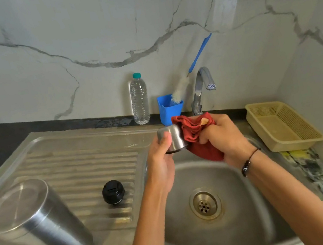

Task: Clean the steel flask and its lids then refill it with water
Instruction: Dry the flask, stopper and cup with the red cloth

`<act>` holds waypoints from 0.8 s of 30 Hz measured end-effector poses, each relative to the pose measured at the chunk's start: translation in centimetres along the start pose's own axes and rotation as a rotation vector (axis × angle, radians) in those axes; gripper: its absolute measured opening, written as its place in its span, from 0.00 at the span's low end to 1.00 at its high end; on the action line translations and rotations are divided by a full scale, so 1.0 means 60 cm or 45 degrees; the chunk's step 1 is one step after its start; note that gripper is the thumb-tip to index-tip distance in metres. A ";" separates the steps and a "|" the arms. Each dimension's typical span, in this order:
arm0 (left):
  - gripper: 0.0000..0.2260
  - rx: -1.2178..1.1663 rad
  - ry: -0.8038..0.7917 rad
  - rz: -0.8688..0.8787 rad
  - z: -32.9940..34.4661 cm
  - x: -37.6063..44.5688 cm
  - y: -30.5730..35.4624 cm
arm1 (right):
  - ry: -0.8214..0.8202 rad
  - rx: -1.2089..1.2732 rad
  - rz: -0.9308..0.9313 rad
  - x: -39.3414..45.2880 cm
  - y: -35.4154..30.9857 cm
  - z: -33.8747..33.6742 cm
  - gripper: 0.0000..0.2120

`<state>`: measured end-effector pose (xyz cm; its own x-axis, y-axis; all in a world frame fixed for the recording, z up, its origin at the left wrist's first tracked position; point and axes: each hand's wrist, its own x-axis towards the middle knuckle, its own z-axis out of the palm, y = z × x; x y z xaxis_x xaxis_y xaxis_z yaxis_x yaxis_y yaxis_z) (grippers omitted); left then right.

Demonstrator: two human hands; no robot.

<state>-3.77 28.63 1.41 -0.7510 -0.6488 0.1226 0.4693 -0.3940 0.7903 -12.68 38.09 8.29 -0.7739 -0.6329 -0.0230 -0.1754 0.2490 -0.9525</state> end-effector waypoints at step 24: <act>0.31 0.759 0.481 -0.193 -0.087 0.013 0.028 | -0.243 -0.055 0.112 0.049 0.020 0.077 0.17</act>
<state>-1.14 24.05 -0.27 -0.5253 -0.8384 -0.1453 -0.0419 -0.1451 0.9885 -12.34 33.14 5.66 -0.6587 -0.7338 -0.1665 -0.1416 0.3382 -0.9304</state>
